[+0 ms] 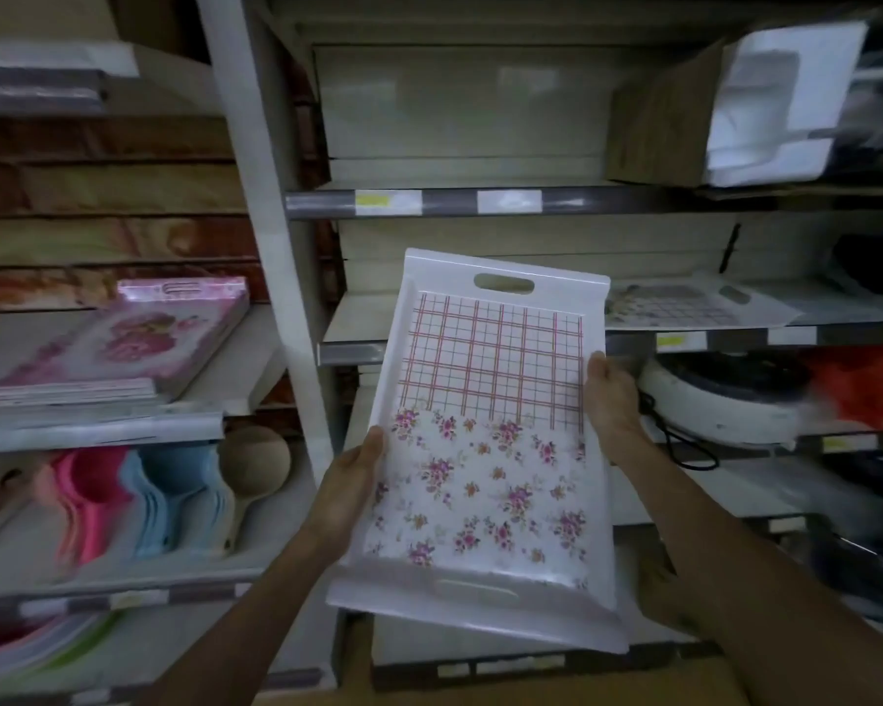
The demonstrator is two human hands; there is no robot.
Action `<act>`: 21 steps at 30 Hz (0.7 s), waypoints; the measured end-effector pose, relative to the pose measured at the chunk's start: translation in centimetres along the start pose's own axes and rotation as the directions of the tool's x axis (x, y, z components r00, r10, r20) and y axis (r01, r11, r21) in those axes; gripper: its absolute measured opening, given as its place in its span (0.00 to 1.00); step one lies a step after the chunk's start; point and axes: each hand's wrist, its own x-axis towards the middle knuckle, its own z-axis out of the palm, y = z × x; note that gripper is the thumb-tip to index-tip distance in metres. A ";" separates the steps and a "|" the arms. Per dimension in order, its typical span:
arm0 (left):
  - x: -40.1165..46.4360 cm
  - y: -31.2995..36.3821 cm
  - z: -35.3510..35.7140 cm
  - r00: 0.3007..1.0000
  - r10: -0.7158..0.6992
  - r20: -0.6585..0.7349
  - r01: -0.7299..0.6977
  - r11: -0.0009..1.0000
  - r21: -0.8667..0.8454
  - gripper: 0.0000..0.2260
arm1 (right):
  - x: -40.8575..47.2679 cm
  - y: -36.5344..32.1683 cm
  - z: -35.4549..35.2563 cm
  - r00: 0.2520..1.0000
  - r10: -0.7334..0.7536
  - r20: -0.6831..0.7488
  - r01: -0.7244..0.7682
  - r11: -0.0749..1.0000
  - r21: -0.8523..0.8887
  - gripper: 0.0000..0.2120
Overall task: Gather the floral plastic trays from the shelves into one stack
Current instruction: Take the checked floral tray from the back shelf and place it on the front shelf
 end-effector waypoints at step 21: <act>-7.4 -2.3 -29.5 0.960 0.084 -0.268 -0.090 0.996 -0.010 0.23 | -15.7 -12.3 25.9 0.951 -0.162 0.265 0.152 0.987 0.055 0.27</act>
